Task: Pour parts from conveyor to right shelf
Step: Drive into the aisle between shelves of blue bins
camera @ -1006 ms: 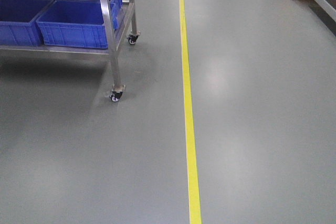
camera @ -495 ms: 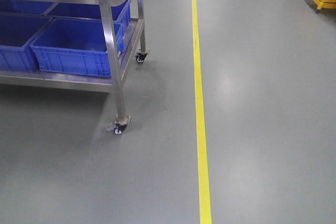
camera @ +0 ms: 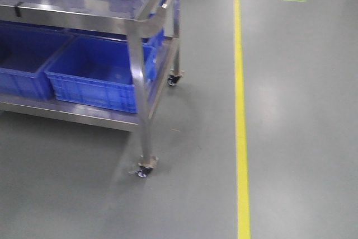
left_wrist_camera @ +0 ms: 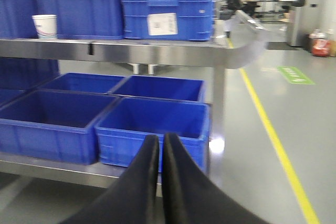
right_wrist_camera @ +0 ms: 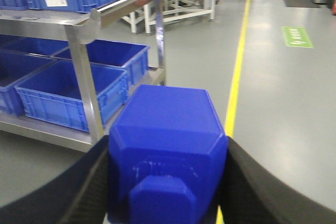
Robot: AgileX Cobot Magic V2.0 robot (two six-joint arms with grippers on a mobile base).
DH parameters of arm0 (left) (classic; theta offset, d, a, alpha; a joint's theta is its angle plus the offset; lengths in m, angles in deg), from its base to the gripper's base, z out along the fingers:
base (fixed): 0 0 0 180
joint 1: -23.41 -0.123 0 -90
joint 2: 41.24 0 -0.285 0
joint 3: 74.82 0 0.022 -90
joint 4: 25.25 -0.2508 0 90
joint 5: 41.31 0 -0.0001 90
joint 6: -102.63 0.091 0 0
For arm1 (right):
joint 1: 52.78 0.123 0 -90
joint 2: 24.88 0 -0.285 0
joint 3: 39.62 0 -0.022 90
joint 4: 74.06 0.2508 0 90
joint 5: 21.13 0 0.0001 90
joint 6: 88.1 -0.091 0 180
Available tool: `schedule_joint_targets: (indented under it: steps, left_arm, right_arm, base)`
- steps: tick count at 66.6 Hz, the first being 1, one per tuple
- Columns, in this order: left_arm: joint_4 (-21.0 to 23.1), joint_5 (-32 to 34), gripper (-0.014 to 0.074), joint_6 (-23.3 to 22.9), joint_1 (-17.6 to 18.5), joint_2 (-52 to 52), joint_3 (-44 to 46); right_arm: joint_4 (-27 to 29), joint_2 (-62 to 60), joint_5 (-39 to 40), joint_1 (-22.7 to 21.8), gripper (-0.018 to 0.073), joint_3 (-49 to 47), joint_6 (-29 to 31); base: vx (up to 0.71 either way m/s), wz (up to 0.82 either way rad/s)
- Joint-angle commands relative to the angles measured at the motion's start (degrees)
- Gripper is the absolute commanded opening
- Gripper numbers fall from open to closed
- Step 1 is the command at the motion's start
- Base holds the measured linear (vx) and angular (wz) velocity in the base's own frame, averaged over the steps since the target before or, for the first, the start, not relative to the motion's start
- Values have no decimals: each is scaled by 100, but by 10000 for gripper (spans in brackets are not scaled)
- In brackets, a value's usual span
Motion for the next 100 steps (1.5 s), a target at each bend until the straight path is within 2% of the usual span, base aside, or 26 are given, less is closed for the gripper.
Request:
schedule_joint_targets:
  steps: [1, 48, 100]
  left_arm:
    - [35, 408, -6, -42, 46, 34, 112]
    - [35, 414, -6, -42, 49, 34, 112]
    - [35, 414, -6, -42, 49, 34, 112]
  right_arm:
    - [-36, 103, 436, -13, -5, -144, 9]
    - [-41, 103, 435, -13, -5, -144, 9]
    - [-41, 103, 435, -13, -5, -144, 9]
  base:
    - [45, 48]
    - [35, 84]
    - [11, 84]
